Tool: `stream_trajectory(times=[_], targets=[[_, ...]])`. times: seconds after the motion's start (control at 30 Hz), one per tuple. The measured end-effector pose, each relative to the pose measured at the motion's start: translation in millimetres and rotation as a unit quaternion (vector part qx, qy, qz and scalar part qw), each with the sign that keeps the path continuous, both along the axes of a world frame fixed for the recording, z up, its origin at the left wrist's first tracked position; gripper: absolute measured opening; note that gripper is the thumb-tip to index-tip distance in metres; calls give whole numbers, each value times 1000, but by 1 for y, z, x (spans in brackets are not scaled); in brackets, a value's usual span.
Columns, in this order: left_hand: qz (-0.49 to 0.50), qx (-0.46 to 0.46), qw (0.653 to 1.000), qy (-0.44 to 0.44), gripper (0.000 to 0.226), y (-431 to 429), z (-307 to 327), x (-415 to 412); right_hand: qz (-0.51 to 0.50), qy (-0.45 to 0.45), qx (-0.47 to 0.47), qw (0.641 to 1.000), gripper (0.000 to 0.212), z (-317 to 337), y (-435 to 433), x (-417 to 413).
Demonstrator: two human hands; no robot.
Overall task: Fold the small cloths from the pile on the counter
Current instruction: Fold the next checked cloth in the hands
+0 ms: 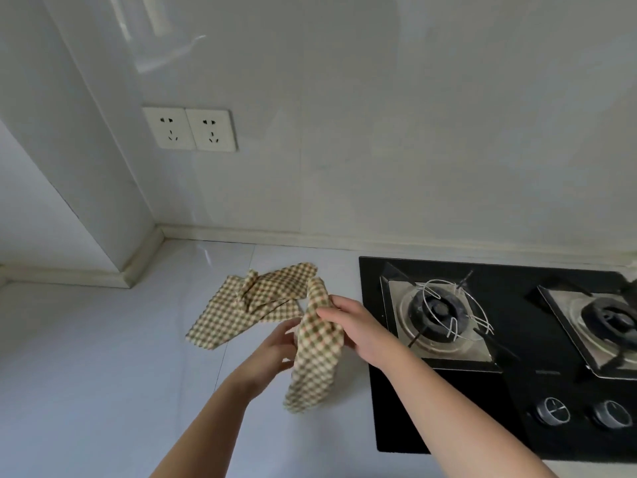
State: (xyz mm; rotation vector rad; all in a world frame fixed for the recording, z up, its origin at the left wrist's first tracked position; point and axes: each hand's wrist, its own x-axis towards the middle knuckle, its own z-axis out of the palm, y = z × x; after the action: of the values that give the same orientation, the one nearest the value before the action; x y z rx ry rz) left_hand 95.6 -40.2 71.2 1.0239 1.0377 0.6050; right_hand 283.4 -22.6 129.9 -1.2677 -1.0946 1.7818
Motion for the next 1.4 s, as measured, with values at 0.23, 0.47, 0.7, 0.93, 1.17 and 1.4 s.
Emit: stream_trajectory(times=[0.23, 0.47, 0.7, 0.93, 1.17, 1.4], targets=[[15, 45, 999, -6, 26, -17, 12, -14, -108, 43, 17, 993, 12, 9, -3, 4], [13, -85, 995, -58, 73, -29, 17, -60, -203, 101, 33, 973, 16, 2, -13, -4], [233, -158, 929, -241, 57, -31, 27, -70, -195, -73, 68, 976, 17, 3, -15, -17], [87, -208, 972, -60, 46, -33, 34, -78, -216, 7, 6, 976, 15, -1, -8, -24], [129, -152, 969, -148, 41, -24, 48, -93, -177, -20, 12, 984, 17, -6, -10, -11], [195, -53, 976, -77, 21, -19, 54, -86, -164, -49, 22, 985, 30, -7, -15, 1]])
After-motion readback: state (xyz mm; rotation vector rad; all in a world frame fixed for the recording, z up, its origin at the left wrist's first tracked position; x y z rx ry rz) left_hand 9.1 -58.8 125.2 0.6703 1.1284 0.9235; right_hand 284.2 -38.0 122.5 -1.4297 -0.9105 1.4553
